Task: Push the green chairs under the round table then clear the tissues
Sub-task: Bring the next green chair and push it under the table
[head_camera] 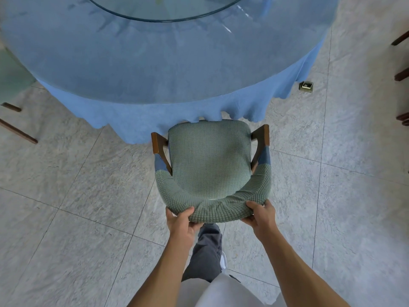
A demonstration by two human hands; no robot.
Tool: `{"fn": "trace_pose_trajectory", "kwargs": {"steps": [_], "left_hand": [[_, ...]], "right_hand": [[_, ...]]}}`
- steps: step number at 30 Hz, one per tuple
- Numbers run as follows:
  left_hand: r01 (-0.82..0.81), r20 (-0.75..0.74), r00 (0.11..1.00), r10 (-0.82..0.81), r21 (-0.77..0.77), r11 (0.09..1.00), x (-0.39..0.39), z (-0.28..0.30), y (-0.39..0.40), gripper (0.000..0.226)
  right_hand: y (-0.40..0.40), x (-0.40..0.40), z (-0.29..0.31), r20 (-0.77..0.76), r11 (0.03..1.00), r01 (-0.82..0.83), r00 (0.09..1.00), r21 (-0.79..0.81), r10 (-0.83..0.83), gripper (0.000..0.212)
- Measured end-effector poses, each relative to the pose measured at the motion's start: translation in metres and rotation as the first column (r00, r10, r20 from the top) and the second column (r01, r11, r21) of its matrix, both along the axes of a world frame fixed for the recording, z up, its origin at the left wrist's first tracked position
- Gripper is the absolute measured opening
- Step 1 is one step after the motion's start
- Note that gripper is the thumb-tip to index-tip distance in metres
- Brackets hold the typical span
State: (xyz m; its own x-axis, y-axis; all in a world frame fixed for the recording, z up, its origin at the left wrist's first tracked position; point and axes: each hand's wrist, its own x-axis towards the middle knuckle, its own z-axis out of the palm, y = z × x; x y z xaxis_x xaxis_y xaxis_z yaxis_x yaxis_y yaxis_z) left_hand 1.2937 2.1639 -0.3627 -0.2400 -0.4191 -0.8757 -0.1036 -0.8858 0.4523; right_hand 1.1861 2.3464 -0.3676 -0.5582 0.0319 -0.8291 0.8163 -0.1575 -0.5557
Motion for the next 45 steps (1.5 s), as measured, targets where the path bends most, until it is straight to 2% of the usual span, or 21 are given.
{"fn": "trace_pose_trajectory", "kwargs": {"steps": [6, 24, 33, 45], "left_hand": [[0.021, 0.060, 0.998, -0.018, -0.045, 0.999, -0.028, 0.000, -0.030, 0.089], [0.098, 0.125, 0.989, -0.085, -0.098, 0.990, -0.036, -0.009, -0.105, 0.090], [-0.012, 0.084, 0.996, 0.017, -0.064, 0.998, -0.023, -0.014, -0.097, 0.096], [-0.103, -0.002, 0.995, 0.103, -0.043, 0.994, -0.073, -0.012, -0.111, 0.096]], "right_hand": [[-0.028, -0.026, 0.004, 0.005, 0.999, -0.010, 1.000, 0.035, 0.010, 0.029], [-0.097, -0.013, 0.004, 0.023, 0.996, 0.020, 0.999, 0.088, -0.022, 0.030], [-0.097, -0.024, 0.000, -0.041, 0.987, -0.079, 0.996, 0.137, 0.085, 0.027], [-0.117, -0.090, -0.005, -0.067, 0.983, -0.143, 0.986, 0.110, 0.151, 0.025]]}}
